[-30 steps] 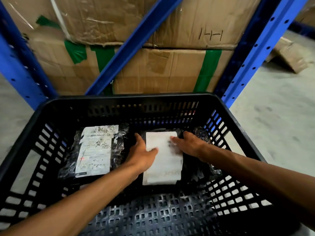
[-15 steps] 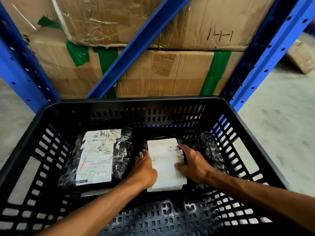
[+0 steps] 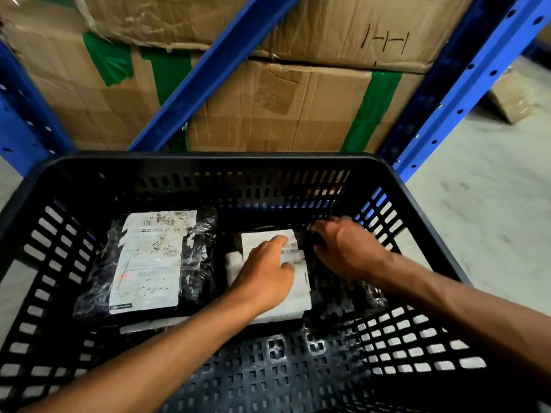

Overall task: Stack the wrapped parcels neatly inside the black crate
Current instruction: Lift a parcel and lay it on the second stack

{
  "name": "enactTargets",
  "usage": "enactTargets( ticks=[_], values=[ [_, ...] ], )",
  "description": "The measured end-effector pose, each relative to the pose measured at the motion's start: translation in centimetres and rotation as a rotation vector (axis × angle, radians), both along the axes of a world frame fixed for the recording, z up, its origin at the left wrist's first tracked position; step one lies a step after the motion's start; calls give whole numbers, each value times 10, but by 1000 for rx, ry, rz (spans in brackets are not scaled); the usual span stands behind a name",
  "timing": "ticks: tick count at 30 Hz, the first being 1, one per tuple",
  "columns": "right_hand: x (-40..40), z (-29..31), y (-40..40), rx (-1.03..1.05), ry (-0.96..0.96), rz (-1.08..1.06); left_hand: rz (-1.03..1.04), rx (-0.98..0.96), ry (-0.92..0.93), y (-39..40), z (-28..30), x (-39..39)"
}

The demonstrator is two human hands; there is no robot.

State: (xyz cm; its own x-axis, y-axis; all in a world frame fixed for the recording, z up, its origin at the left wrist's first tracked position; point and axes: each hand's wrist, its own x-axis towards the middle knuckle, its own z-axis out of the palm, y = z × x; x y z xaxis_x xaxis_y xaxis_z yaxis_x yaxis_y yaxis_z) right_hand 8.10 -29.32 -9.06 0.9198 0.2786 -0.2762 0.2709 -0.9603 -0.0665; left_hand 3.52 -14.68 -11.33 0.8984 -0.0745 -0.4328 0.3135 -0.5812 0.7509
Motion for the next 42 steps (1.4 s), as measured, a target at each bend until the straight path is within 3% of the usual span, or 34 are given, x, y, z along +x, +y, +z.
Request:
enactTargets(
  ticks=[3,6,9,12,18,22,25,30,34,37,40,42],
  values=[
    [9,7,-17,-103,-49,-71,16,-221,152,-21,2,-1],
    [11,0,-26,-30,72,-147,4,-329,280,-42,6,-10],
    [13,-4,-26,-3,53,-161,-3,-413,350,-59,5,-17],
    [15,-4,-21,-39,-2,-138,10,-427,340,-62,3,-19],
    [16,-9,-21,200,112,-230,84,-431,337,-55,-1,-23],
    [15,-9,-22,179,194,-277,56,-404,357,-54,-3,-26],
    [17,4,-28,219,136,-309,26,-378,295,-54,3,-25],
    [27,53,-29,336,48,-506,-28,-385,-10,-50,29,-26],
    [27,91,-1,340,-3,-356,167,-374,-268,-42,36,-29],
    [32,104,10,564,105,-263,327,-583,-243,-10,40,-18],
    [38,100,2,645,57,-167,283,-734,-187,34,43,-5],
    [36,91,-1,672,171,-171,269,-778,-193,53,44,-3]
  ],
)
